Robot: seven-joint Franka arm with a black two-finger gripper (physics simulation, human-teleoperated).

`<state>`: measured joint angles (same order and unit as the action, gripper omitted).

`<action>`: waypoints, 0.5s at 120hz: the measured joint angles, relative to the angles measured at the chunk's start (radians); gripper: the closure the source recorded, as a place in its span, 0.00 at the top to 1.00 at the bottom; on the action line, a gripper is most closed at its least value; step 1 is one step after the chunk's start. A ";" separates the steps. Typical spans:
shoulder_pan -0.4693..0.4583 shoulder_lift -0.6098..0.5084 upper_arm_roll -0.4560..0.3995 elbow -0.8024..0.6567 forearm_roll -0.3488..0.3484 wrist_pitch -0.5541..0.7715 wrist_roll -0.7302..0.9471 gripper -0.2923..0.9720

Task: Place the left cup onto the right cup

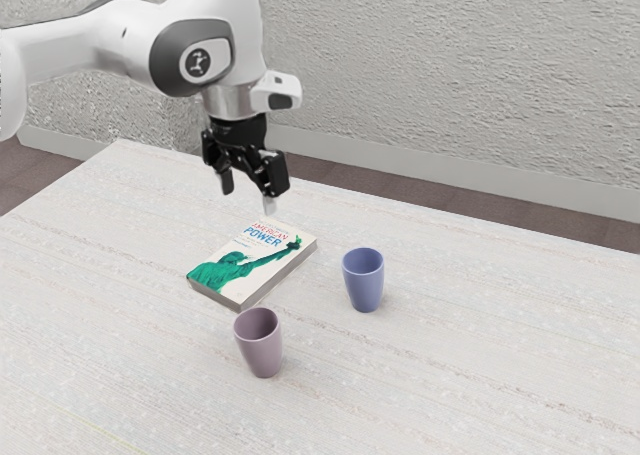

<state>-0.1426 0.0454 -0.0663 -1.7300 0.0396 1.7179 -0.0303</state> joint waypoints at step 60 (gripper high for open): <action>-0.005 -0.034 -0.012 -0.144 -0.003 0.102 -0.068 0.74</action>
<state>-0.1474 0.0117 -0.0784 -1.8737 0.0368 1.8199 -0.0981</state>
